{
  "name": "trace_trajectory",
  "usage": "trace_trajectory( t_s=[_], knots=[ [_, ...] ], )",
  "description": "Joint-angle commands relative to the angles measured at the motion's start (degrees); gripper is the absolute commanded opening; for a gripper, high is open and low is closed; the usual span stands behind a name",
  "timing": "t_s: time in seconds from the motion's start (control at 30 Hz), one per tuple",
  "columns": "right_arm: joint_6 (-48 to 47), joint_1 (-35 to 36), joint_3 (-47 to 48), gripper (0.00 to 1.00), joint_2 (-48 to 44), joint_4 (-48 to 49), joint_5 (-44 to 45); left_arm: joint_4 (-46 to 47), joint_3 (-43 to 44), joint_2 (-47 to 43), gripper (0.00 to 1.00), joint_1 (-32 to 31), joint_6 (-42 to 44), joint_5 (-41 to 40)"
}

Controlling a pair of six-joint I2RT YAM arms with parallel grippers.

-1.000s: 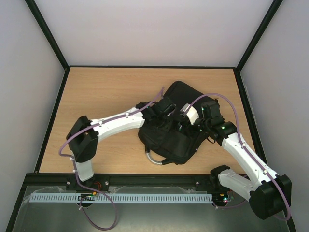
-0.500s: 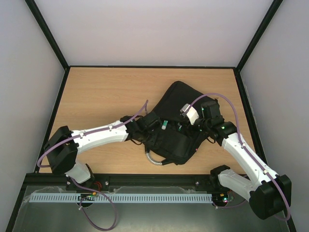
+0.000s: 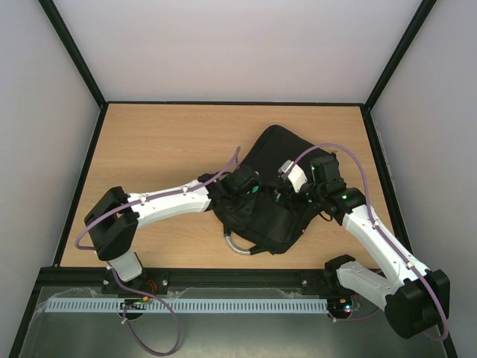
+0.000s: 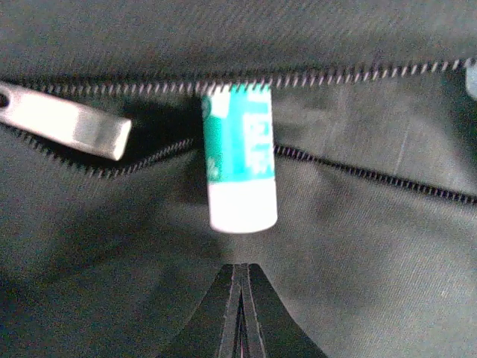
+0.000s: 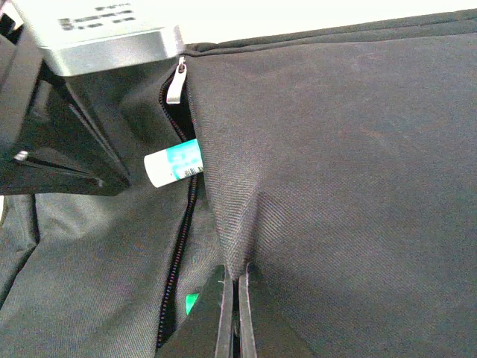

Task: Pack the student bag
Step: Place the stationery in the student bag.

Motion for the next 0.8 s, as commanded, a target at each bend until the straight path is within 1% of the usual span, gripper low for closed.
trace_trajectory(
  t_s=[0.0, 0.3, 0.5, 0.63, 0.77],
  knots=[
    [-0.59, 0.26, 0.13, 0.01, -0.45, -0.34, -3.36, 1.07, 4.06, 2.47, 0.02, 0.56, 1.06, -1.26],
    [-0.68, 0.28, 0.13, 0.01, -0.46, -0.29, -3.21, 3.64, 8.84, 7.77, 0.02, 2.3, 1.43, -4.24],
    [-0.59, 0.27, 0.13, 0.01, -0.48, -0.29, -3.13, 6.56, 10.24, 10.02, 0.02, 2.76, 1.51, -7.0],
    [-0.59, 0.27, 0.13, 0.01, -0.46, -0.33, -3.1, 8.6, 8.37, 8.76, 0.02, 2.7, 1.08, -7.02],
    [-0.76, 0.27, 0.13, 0.01, 0.09, -0.55, -3.24, 8.29, 6.65, 4.41, 0.03, 1.39, 3.08, -4.81]
  ],
)
